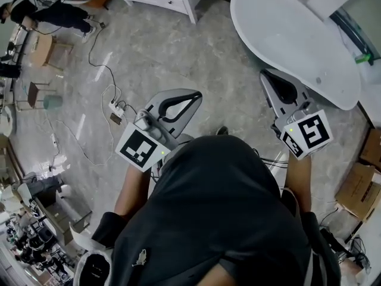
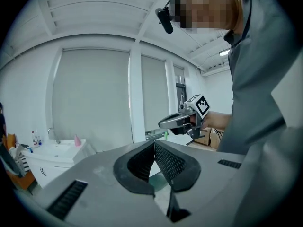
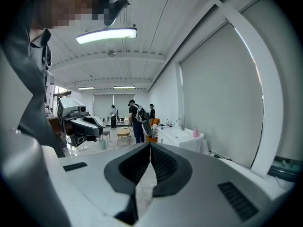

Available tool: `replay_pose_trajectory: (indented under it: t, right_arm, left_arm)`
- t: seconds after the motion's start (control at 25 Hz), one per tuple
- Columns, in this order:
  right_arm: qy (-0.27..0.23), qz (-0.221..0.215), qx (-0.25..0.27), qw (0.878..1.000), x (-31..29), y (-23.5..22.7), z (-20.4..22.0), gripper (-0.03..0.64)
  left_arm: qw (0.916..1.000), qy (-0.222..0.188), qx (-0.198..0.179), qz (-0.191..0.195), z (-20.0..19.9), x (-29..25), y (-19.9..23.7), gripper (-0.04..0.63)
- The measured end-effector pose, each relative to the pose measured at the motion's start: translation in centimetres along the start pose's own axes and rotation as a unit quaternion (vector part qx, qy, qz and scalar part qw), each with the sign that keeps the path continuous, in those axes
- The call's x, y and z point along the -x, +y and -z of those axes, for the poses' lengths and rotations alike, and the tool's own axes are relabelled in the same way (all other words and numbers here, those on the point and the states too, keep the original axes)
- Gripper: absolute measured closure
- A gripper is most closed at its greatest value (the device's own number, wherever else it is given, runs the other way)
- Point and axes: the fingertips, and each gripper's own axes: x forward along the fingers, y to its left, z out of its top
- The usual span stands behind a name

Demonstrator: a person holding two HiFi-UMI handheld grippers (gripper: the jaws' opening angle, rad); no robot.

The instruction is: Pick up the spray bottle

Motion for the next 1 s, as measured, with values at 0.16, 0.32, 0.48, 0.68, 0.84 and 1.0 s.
replay_pose_trajectory:
  t: [0.16,0.32,0.48,0.68,0.84,1.0]
  right_arm:
    - [0.004,0.009,-0.007,1.000,0.3,-0.7,0.6,0.607]
    - [0.015,0.013,-0.013,1.000,-0.8,-0.4,1.1,0.607]
    - [0.027,0.019,-0.007,0.999,-3.0,0.7,0.6,0.607]
    - [0.030,0.028,0.005,0.999,-6.5,3.0,-1.7,0.607]
    - [0.031,0.035,0.013,0.999,-9.8,4.9,-3.4,0.607]
    - [0.036,0.034,0.022,0.999,-13.0,6.8,-4.5,0.607]
  left_arm:
    - [1.0000,0.005,0.002,0.007,0.1,-0.4,-0.4,0.589]
    - [0.9998,0.009,0.000,0.018,1.0,-0.1,0.3,0.589]
    - [0.9996,0.000,0.013,0.024,1.8,1.1,2.3,0.589]
    - [0.9992,-0.019,0.009,0.034,1.9,3.8,6.0,0.589]
    - [0.9988,-0.032,0.017,0.033,2.6,6.6,9.3,0.589]
    - [0.9986,-0.035,0.023,0.034,3.7,9.0,12.4,0.589]
